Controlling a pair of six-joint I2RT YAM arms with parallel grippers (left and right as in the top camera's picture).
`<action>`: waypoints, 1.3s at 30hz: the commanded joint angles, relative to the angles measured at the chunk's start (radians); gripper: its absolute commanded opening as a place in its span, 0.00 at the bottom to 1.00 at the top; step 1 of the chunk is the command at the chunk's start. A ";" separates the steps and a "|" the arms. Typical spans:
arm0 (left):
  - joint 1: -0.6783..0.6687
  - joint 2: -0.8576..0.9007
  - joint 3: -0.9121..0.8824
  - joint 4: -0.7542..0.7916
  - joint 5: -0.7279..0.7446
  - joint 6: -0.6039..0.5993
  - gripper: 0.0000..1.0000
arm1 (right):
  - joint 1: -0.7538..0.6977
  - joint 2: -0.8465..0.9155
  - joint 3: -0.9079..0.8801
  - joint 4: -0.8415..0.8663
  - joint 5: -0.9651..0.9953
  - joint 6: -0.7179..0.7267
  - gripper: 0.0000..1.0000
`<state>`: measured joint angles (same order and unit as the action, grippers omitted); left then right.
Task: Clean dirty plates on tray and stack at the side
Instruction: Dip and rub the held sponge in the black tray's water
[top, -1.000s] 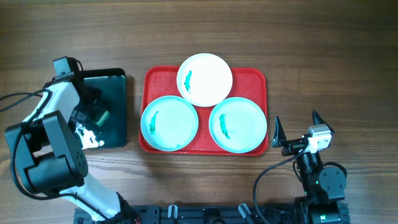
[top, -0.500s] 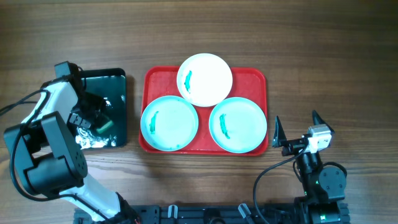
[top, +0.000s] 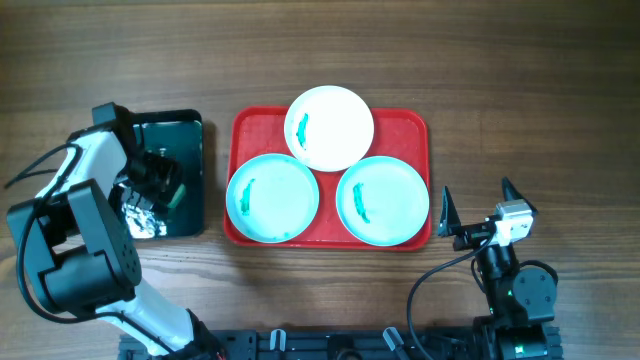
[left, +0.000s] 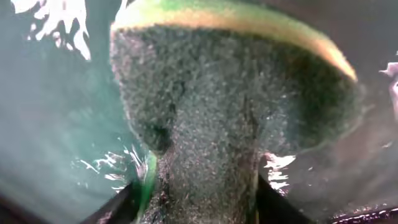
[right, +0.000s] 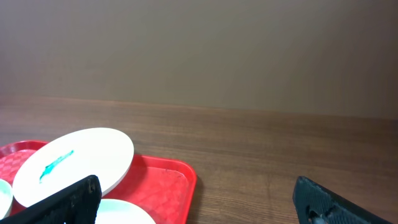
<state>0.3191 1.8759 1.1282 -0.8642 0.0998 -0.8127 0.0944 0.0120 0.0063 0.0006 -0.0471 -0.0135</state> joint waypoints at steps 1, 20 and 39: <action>0.000 0.024 -0.016 0.004 0.038 -0.003 0.15 | -0.003 -0.005 -0.001 0.002 0.009 -0.010 1.00; 0.000 0.024 -0.016 0.264 -0.202 -0.003 0.04 | -0.003 -0.005 -0.001 0.002 0.009 -0.010 1.00; 0.000 0.024 -0.016 0.057 0.064 -0.003 1.00 | -0.003 -0.005 -0.001 0.002 0.009 -0.010 1.00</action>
<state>0.3164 1.8717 1.1362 -0.7734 0.0818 -0.8169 0.0944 0.0120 0.0063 0.0006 -0.0471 -0.0135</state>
